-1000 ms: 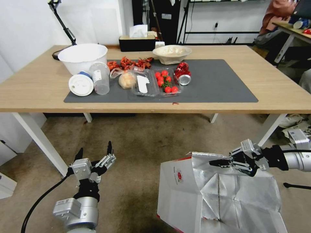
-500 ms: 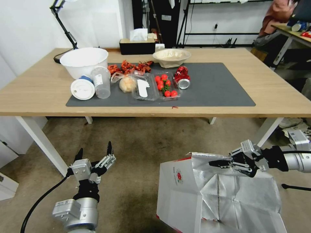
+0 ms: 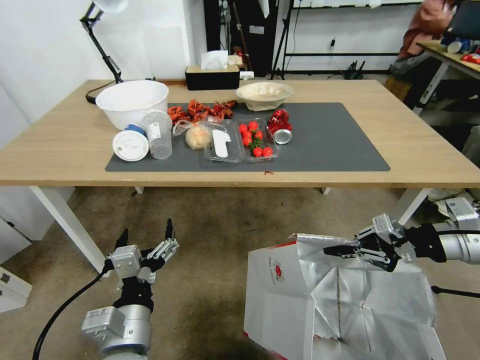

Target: Pick up the food delivery bag from the floor and place it on the table.

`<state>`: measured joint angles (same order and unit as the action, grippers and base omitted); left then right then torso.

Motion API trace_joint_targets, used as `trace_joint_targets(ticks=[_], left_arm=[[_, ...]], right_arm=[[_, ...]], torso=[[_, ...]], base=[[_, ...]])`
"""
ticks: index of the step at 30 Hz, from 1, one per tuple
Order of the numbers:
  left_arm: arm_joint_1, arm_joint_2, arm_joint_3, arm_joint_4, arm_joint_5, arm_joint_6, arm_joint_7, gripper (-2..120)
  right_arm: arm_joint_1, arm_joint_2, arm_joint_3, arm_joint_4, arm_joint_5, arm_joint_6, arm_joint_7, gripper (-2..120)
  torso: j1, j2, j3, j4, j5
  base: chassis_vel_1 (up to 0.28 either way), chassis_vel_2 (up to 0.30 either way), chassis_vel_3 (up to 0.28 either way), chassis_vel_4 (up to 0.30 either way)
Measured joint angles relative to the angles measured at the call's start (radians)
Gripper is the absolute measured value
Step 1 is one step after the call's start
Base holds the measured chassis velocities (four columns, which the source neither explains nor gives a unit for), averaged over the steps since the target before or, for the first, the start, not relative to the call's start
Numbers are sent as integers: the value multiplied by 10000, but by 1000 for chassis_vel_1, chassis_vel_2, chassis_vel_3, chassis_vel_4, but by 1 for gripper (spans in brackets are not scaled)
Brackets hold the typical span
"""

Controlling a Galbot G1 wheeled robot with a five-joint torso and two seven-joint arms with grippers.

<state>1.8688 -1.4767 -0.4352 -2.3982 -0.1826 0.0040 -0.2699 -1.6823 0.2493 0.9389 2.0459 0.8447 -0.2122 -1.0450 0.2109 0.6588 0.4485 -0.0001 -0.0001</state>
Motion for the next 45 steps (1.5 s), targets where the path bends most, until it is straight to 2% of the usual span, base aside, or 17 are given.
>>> trace_joint_targets(ticks=[36,45], left_arm=[[119,-53,56,9,44,-7,61,100],[105,-1,31,31,44,7,81,100]], right_arm=[[39,69,-235,-75,-166,69,-38,0],[51,87,-261,-75,-180,72,-22,0]], torso=[[657,1595,937,0,0],[773,1882,1110,0,1]], base=[[0,0,0,0],[0,0,0,0]])
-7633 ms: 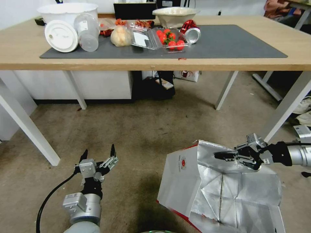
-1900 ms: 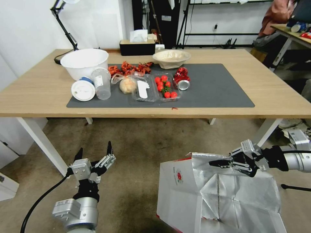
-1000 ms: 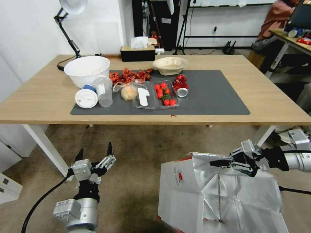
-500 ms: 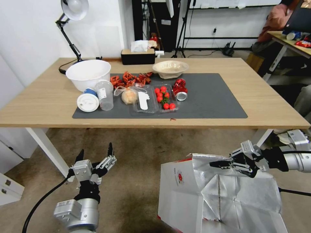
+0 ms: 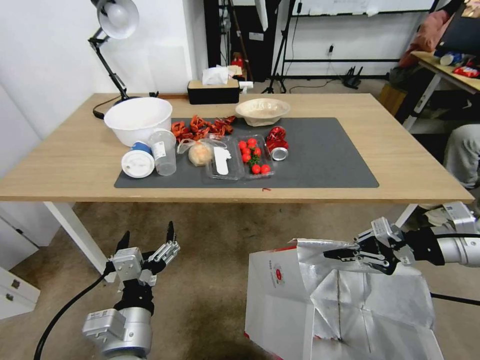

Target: Pick up the food delivery bag from the floor and place it on the table.

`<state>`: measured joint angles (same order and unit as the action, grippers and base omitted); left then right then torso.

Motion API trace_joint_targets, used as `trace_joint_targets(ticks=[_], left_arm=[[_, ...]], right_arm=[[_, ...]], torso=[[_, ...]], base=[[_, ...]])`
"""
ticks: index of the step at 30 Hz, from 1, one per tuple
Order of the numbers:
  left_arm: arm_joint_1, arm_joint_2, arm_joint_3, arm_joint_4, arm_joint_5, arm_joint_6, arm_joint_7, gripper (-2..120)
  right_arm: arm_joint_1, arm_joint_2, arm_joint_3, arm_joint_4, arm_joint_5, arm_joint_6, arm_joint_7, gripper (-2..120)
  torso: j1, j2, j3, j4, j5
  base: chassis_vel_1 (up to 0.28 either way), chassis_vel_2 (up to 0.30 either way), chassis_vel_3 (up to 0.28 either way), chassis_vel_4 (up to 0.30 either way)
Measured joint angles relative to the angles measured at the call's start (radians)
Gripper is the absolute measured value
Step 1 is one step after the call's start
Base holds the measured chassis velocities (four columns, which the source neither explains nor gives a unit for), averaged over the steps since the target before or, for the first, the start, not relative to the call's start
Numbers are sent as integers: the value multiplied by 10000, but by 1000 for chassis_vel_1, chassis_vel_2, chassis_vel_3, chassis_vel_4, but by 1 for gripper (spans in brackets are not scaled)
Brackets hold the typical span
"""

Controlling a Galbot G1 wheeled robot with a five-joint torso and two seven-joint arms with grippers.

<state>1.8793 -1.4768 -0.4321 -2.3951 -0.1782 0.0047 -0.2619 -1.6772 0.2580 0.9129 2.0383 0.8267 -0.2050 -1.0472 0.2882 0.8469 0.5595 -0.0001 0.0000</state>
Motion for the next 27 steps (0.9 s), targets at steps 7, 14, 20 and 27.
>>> trace_joint_targets(ticks=[7,14,20,27], left_arm=[[-6,31,7,7,-3,2,-13,100],[-39,52,-8,7,-33,14,-23,100],[-71,45,-3,18,-42,24,-28,100],[-78,50,-3,19,-54,27,-45,100]], right_arm=[[-24,22,-13,0,-46,18,-5,0],[-3,28,-40,1,-51,18,-5,0],[1,17,-43,-2,-51,17,-5,0],[3,-6,-35,5,-40,3,-6,0]], torso=[[174,410,233,0,0],[311,726,414,0,0],[441,1023,584,1,0],[542,1258,718,0,0]], base=[[0,0,0,0],[0,0,0,0],[0,0,0,0],[0,0,0,0]])
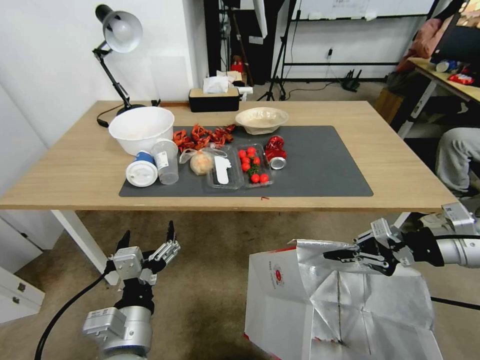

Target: Pick up the food delivery bag from the floor and place it on the table.

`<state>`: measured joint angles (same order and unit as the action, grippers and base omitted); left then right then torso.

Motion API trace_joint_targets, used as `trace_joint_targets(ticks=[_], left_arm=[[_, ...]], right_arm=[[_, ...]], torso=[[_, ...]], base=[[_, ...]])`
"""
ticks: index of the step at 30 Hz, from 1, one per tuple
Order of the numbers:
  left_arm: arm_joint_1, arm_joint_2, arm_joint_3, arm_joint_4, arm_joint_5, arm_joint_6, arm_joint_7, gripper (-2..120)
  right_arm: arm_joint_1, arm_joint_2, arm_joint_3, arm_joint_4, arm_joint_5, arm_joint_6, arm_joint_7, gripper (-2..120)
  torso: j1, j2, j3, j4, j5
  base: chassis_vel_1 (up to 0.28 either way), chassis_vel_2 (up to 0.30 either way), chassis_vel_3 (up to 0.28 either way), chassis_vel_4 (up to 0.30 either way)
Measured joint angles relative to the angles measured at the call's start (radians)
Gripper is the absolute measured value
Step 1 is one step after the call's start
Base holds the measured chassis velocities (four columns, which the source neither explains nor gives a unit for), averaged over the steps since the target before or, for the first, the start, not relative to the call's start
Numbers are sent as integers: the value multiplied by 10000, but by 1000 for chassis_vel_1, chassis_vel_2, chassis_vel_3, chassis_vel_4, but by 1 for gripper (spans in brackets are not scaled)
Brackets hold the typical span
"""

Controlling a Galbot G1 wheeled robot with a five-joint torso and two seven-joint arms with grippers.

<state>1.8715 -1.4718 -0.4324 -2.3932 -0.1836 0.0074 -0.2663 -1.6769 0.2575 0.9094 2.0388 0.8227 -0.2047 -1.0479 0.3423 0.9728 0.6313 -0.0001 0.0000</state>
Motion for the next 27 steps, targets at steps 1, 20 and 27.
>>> trace_joint_targets(ticks=[1,20,27], left_arm=[[-1,1,-1,-1,-3,0,-3,100],[26,-25,-3,-30,-1,-5,-11,100],[-26,-22,-3,69,-56,-174,-327,100]], right_arm=[[1,-7,6,7,7,-2,0,0],[-20,-8,44,60,36,-53,11,0],[-23,-3,45,53,37,-35,17,0]], torso=[[31,74,42,0,0],[448,1024,574,0,0],[573,1310,735,0,0]], base=[[0,0,0,0],[0,0,0,0],[0,0,0,0]])
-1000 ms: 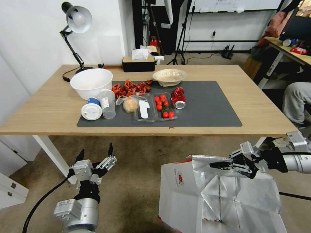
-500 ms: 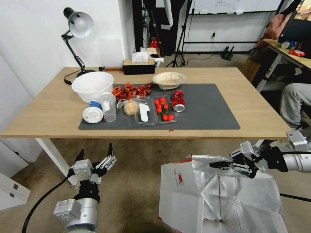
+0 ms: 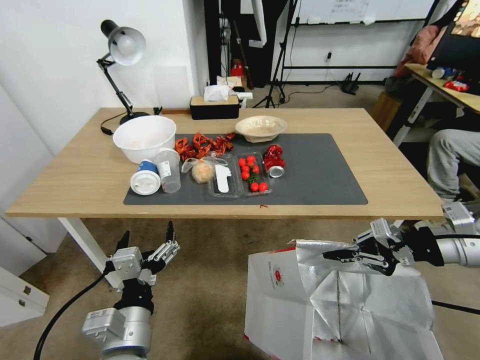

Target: Pick up the food delivery bag from the floor and place it on the table.

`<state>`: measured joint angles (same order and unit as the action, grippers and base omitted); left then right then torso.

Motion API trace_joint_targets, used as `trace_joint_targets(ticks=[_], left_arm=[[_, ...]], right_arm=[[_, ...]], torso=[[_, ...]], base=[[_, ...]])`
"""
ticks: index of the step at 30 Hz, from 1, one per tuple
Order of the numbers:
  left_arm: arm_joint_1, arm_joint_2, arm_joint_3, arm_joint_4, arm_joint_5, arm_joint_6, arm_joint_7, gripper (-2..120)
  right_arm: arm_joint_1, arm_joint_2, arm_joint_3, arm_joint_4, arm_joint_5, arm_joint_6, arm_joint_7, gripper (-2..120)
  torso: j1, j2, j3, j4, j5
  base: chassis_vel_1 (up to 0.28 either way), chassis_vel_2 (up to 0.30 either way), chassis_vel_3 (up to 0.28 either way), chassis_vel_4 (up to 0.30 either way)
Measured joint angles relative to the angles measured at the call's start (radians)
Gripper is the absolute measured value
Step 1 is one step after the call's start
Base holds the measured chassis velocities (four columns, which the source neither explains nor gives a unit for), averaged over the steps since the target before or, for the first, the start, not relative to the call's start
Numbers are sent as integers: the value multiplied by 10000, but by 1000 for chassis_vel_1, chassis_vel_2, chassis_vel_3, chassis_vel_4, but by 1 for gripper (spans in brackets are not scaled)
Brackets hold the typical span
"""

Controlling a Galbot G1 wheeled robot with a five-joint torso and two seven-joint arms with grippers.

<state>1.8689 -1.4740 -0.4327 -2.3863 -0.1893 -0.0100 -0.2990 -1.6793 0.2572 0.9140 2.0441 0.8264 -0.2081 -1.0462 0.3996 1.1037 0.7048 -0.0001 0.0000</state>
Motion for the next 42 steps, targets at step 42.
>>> trace_joint_targets(ticks=[42], left_arm=[[329,-230,-41,-451,129,-337,-77,100]], right_arm=[[-74,-398,2048,-477,3835,-605,-608,0]], torso=[[-30,-72,-39,1,0]], base=[[0,0,0,0]])
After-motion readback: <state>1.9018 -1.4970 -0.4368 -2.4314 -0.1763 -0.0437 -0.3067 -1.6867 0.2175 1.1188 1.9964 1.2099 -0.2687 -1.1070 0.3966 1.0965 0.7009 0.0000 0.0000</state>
